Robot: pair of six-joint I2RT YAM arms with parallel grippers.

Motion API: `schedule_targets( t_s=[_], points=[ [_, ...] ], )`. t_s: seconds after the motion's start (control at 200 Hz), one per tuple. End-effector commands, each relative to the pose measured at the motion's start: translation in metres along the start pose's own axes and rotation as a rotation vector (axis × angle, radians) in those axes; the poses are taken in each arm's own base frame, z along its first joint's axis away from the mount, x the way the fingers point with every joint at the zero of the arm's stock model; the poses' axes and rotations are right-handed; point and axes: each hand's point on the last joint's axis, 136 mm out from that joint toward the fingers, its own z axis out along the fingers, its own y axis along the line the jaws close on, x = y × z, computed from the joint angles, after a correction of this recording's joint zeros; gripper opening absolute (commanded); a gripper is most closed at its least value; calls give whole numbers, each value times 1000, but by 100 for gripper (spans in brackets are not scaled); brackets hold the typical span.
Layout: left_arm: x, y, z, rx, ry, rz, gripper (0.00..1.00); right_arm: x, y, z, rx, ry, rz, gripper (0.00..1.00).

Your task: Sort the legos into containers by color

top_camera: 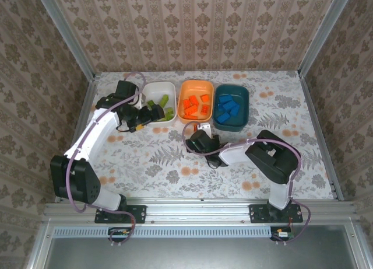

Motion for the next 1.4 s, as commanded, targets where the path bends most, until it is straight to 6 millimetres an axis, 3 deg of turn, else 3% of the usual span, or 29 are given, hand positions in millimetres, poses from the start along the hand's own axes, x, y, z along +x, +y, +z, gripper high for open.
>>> schedule_targets(
  t_s=[0.0, 0.275, 0.425, 0.57, 0.905, 1.145, 1.395],
  points=[
    [-2, 3, -7, -15, 2, 15, 100, 22, -9, 29, -5, 89, 43, 98],
    [-2, 7, -4, -16, 12, -2, 100, 13, -24, 39, 66, 108, 48, 97],
    [-2, 7, -2, -15, 12, -6, 100, 10, -26, 42, 75, 141, 38, 87],
    [-1, 7, 1, -10, 19, -16, 100, 12, -27, 44, 76, 171, 31, 84],
    [2, 9, 0, -12, 14, -24, 100, 10, -31, 36, 55, 173, 17, 55],
    [2, 10, 0, 0, -6, -31, 100, -7, -24, 4, 11, 140, -45, 54],
    [5, 13, 7, 10, -17, -40, 100, -12, -18, -65, -150, 177, 33, 54]
  ],
)
